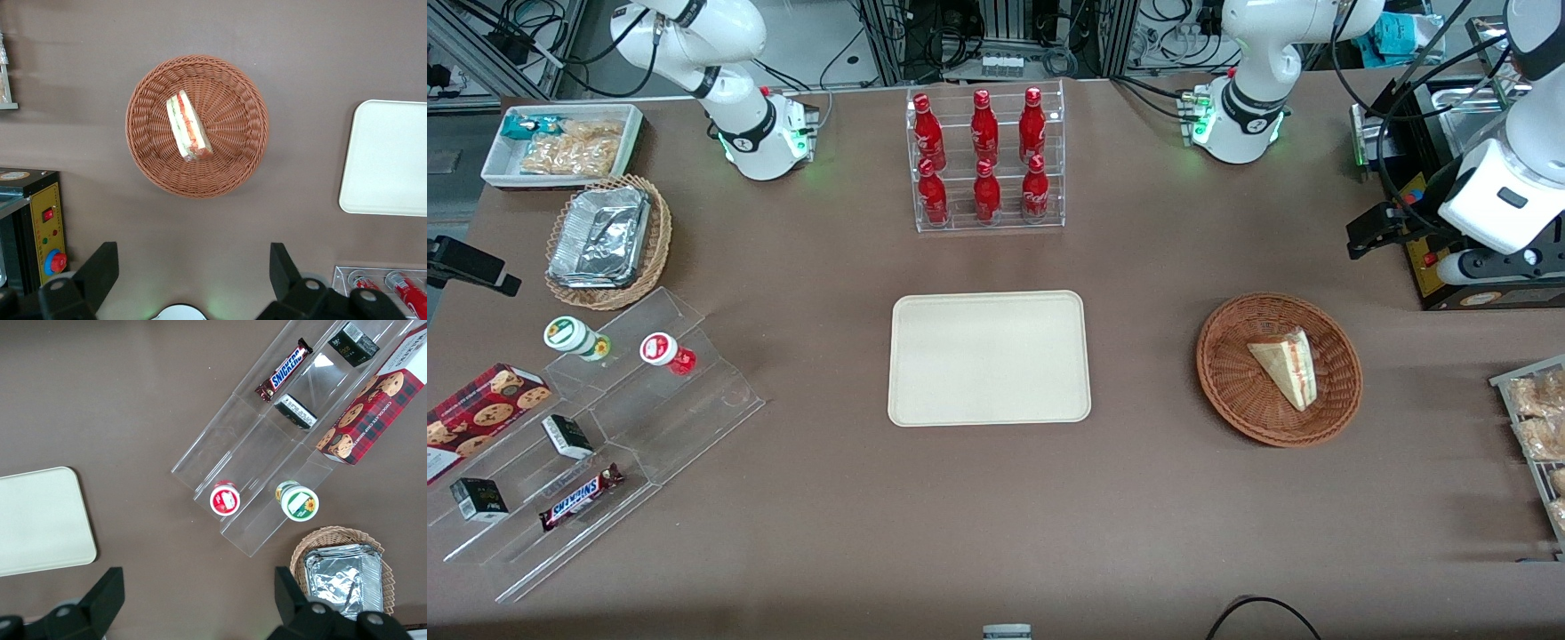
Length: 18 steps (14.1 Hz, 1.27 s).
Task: Place sandwich from basket to tray
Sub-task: 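Move the left gripper down over the wrapped sandwich in the wicker basket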
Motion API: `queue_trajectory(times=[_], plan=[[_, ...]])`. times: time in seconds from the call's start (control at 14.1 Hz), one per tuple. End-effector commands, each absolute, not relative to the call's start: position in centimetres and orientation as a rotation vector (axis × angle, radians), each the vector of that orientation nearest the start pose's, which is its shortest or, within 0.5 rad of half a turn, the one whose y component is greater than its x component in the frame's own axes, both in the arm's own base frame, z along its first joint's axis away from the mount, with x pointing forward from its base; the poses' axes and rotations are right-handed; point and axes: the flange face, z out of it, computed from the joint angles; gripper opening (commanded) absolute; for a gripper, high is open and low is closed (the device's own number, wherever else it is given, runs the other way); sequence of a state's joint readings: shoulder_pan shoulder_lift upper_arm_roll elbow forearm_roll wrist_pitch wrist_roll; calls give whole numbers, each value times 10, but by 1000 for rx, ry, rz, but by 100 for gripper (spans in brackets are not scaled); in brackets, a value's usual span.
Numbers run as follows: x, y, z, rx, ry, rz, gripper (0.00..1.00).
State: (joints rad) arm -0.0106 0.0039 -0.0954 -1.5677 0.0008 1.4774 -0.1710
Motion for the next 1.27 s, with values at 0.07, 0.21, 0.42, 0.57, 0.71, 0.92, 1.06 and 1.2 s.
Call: queue_trajectory(times=[0.07,0.21,0.42,0.57,0.71,0.92,1.06,1.2], plan=[[543,-61,607,-3126,-81,201,100],[545,-60,587,-3118,-86,256,100],[554,-59,541,-3097,-92,373,100],[553,-57,498,-3094,-96,360,100],[548,-54,457,-3099,-99,293,100],[537,-50,402,-3114,-116,184,100],[527,-42,380,-3122,-148,119,100],[521,-28,362,-3130,-260,44,100]])
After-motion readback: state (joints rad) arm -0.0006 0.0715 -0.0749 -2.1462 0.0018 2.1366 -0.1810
